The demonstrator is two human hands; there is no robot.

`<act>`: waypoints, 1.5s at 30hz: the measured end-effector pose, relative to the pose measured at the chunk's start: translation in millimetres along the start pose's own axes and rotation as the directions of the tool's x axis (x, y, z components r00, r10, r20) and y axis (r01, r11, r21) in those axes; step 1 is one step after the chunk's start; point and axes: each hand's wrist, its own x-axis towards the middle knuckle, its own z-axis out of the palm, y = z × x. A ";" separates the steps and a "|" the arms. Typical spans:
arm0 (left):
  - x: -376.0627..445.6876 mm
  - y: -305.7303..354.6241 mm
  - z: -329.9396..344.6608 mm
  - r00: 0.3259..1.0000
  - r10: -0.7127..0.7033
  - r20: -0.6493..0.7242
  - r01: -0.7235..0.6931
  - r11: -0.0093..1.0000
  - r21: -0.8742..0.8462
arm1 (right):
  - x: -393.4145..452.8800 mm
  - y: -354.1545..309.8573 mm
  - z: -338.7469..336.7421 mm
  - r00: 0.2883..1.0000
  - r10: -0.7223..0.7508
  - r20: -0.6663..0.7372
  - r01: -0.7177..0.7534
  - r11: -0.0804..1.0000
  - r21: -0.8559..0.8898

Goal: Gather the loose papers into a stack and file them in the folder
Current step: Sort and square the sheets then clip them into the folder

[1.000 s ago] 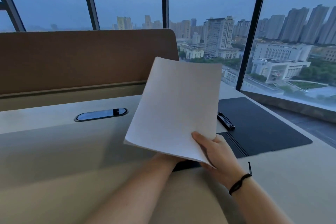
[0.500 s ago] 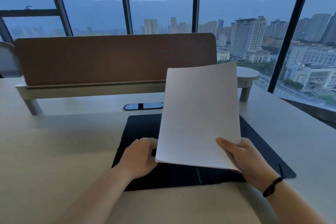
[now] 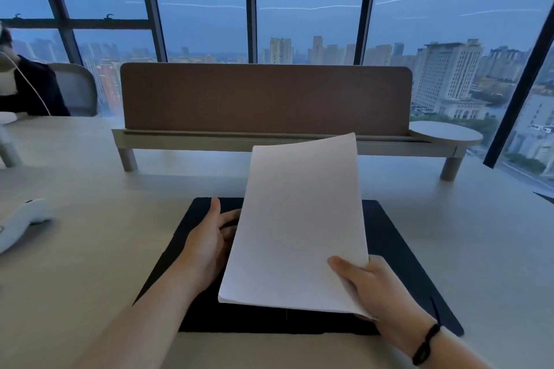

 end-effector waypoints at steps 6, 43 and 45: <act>-8.8 5.3 4.9 0.992 -0.051 0.114 0.034 0.990 0.140 | -5.3 -6.1 3.4 0.994 0.062 0.087 -0.063 0.998 0.007; 54.6 -36.8 96.7 0.938 0.290 0.192 -0.249 0.174 0.953 | 50.9 -2.6 -138.9 0.993 0.115 -0.029 -0.110 0.986 0.127; 57.3 -31.9 93.2 0.952 0.235 0.197 -0.254 0.245 0.936 | 50.7 -2.3 -136.4 0.994 0.109 -0.014 -0.106 0.986 0.128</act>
